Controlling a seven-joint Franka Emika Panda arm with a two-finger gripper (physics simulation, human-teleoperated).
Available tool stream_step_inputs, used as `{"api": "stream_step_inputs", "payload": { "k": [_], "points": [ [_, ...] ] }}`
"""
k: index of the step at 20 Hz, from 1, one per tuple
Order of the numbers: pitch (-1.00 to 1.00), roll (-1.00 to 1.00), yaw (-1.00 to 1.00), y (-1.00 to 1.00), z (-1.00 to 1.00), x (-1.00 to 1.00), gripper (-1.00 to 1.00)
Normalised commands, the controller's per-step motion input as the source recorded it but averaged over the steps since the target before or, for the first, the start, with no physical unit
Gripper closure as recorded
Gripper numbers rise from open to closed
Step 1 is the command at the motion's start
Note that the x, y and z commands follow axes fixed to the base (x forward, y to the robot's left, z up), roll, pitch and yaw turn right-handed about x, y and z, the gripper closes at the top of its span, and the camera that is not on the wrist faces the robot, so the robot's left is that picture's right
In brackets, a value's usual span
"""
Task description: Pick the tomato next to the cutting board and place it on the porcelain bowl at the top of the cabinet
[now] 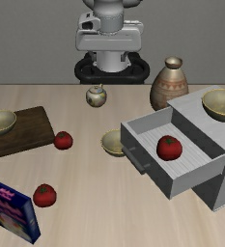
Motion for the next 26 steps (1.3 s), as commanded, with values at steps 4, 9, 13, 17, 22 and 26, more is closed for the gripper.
{"api": "stream_step_inputs", "payload": {
  "k": [4,9,13,17,22,26],
  "points": [
    [0.00,0.00,0.00,-1.00,0.00,0.00,-1.00],
    [0.00,0.00,0.00,-1.00,0.00,0.00,-1.00],
    [0.00,0.00,0.00,-0.50,0.00,0.50,-1.00],
    [0.00,0.00,0.00,0.00,0.00,1.00,-1.00],
    [0.00,0.00,0.00,-0.20,0.00,0.80,-1.00],
    [0.00,0.00,0.00,0.25,-0.75,0.00,-1.00]
  ]
}}
